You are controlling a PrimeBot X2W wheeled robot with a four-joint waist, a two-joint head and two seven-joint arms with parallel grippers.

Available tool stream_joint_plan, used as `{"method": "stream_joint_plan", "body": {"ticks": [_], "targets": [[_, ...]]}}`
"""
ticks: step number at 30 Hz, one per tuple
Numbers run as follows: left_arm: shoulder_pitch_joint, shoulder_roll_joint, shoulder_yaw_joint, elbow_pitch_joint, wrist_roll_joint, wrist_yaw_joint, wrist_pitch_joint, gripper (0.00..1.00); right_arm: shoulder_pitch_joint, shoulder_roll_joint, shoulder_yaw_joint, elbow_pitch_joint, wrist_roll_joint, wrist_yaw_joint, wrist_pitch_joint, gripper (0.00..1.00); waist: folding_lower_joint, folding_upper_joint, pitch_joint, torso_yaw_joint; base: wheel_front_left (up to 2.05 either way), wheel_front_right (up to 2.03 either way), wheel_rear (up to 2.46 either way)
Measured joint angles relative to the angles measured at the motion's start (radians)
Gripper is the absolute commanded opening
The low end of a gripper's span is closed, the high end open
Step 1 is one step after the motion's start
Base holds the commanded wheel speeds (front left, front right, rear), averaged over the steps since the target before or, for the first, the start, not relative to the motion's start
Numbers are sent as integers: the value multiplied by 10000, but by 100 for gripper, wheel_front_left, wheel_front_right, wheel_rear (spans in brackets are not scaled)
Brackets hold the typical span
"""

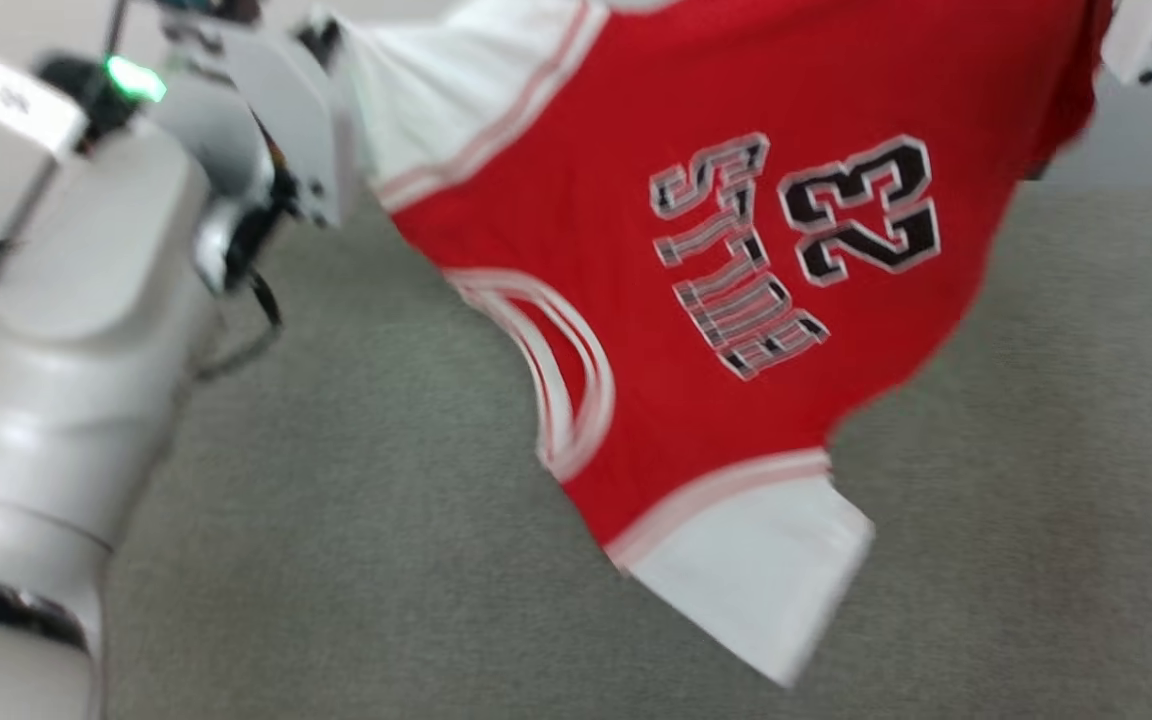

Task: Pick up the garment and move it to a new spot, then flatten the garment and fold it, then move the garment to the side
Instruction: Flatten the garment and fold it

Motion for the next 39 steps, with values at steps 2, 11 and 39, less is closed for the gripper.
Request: {"method": "stream_joint_plan", "body": {"ticks": [2, 11, 39], "targets": [[-593, 86, -33, 362, 161, -4, 201, 0, -257, 165, 10, 113, -132, -2, -326, 0, 0, 0, -97, -228, 0, 0, 0], [-2827, 339, 171, 1747, 295, -88, 199, 0, -1026, 826, -324, 1028, -199, 0, -930, 0, 0, 0, -360, -1156, 0, 0, 0], [-6795, -428, 209, 3572, 779, 708, -2180, 0, -2147, 1513, -454, 2052, -410, 2, -2485, 0, 0, 0, 1519, -1921, 0, 0, 0]]}}
